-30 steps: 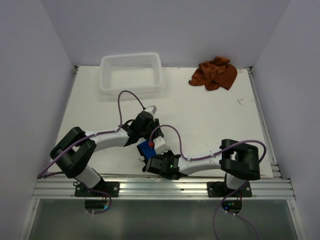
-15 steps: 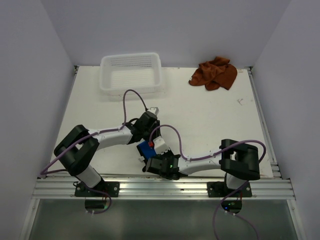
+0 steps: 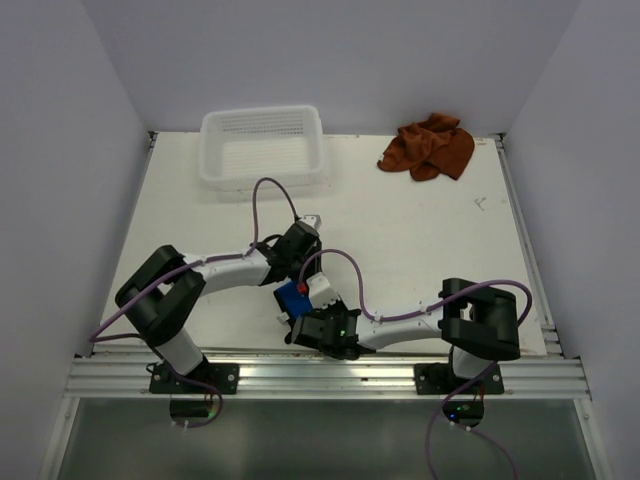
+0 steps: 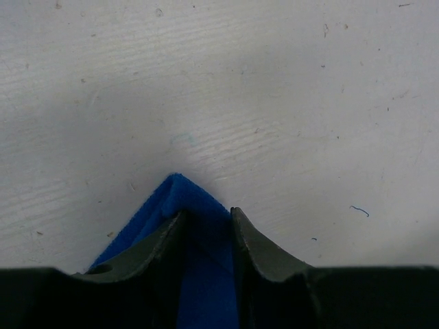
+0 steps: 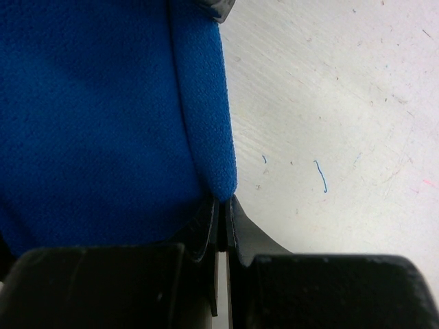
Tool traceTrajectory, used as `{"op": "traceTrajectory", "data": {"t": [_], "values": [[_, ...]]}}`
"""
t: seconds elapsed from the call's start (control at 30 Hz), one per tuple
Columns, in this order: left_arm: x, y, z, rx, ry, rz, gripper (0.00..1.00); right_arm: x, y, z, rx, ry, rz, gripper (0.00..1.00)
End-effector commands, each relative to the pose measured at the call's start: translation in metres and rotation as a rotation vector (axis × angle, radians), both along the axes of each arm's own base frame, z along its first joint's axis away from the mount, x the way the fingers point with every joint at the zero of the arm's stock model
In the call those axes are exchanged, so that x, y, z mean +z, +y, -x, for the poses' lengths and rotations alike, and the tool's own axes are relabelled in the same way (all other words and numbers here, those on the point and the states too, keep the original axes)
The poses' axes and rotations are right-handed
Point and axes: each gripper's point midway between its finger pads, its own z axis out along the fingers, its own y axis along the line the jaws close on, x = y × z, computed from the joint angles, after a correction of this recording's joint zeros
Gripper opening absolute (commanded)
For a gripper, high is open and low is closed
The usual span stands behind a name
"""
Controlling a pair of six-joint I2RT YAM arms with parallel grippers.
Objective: Roll the towels
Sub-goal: Roll the towel
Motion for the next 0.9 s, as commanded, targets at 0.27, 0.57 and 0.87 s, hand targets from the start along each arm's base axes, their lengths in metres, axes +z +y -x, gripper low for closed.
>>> {"op": "traceTrajectory", "data": {"t": [0.27, 0.57, 0.87], "values": [[-0.036, 0.024, 0.011, -0.012, 0.060, -0.161, 0.22, 0.014, 0.001, -0.003, -0.021, -0.089, -0.057, 0.00], [-0.023, 0.009, -0.012, 0.008, -0.004, -0.101, 0.00, 0.025, -0.005, -0.005, -0.013, -0.138, -0.037, 0.00], [0.028, 0.000, -0.055, 0.044, -0.173, 0.127, 0.00, 0.041, 0.002, 0.001, 0.099, -0.237, 0.106, 0.00]]}}
